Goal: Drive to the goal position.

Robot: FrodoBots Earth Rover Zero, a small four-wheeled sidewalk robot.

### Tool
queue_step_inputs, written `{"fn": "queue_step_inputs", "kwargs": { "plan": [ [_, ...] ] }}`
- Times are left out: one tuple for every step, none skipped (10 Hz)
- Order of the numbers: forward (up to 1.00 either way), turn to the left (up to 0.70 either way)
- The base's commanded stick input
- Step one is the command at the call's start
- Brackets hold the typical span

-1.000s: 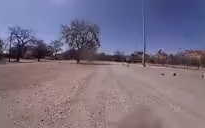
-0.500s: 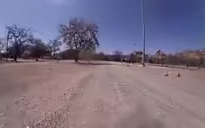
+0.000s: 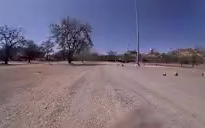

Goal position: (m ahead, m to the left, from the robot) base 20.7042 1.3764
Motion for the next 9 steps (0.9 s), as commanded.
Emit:
{"fn": "queue_step_inputs", "kwargs": {
  "plan": [
    [1.0, 0.0],
    [1.0, 0.0],
    [1.0, 0.0],
    [1.0, 0.0],
    [1.0, 0.0],
    [1.0, 0.0],
    [1.0, 0.0],
    [1.0, 0.0],
    [1.0, 0.0]
  ]
}}
